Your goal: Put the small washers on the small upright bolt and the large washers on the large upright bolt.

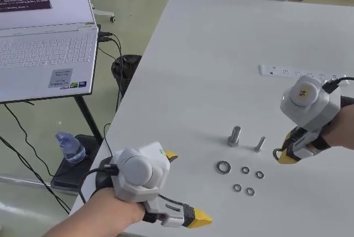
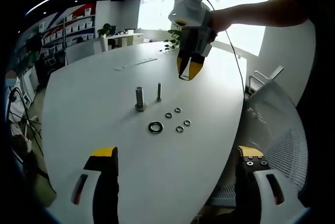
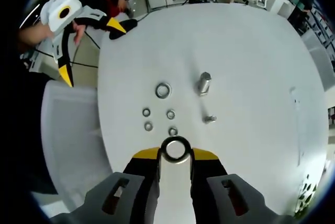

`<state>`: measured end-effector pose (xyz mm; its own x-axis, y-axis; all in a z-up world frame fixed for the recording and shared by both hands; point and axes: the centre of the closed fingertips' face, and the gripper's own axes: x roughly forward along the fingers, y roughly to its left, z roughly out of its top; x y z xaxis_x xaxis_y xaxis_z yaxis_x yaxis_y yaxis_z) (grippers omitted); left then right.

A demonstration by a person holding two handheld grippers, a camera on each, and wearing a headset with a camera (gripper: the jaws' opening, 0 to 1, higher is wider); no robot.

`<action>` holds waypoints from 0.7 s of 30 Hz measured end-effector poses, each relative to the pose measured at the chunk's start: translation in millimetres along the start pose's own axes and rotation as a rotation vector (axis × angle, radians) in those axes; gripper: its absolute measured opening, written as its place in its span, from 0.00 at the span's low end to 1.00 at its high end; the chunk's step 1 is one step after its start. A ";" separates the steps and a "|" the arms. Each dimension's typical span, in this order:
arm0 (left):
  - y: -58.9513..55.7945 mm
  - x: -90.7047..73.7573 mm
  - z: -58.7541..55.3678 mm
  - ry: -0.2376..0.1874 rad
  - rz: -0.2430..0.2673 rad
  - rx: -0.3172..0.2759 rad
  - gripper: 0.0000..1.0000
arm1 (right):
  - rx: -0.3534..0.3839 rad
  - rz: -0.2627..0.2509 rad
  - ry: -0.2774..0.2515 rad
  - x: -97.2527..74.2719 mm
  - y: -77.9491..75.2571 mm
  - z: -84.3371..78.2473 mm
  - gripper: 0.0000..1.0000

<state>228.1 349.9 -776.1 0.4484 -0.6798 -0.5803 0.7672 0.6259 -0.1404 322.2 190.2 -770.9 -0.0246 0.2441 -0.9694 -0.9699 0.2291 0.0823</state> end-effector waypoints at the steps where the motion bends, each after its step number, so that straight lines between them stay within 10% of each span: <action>1: 2.0 0.0 0.7 -0.008 0.007 -0.003 0.92 | -0.008 0.004 -0.004 -0.2 -0.1 1.8 0.21; 21: 17.6 2.8 4.9 -0.042 0.055 -0.026 0.93 | -0.048 -0.009 -0.022 -3.5 -23.0 37.1 0.21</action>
<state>245.1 357.1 -776.3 0.5086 -0.6593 -0.5538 0.7291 0.6719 -0.1303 353.6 219.0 -760.9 -0.0111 0.2631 -0.9647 -0.9806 0.1859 0.0620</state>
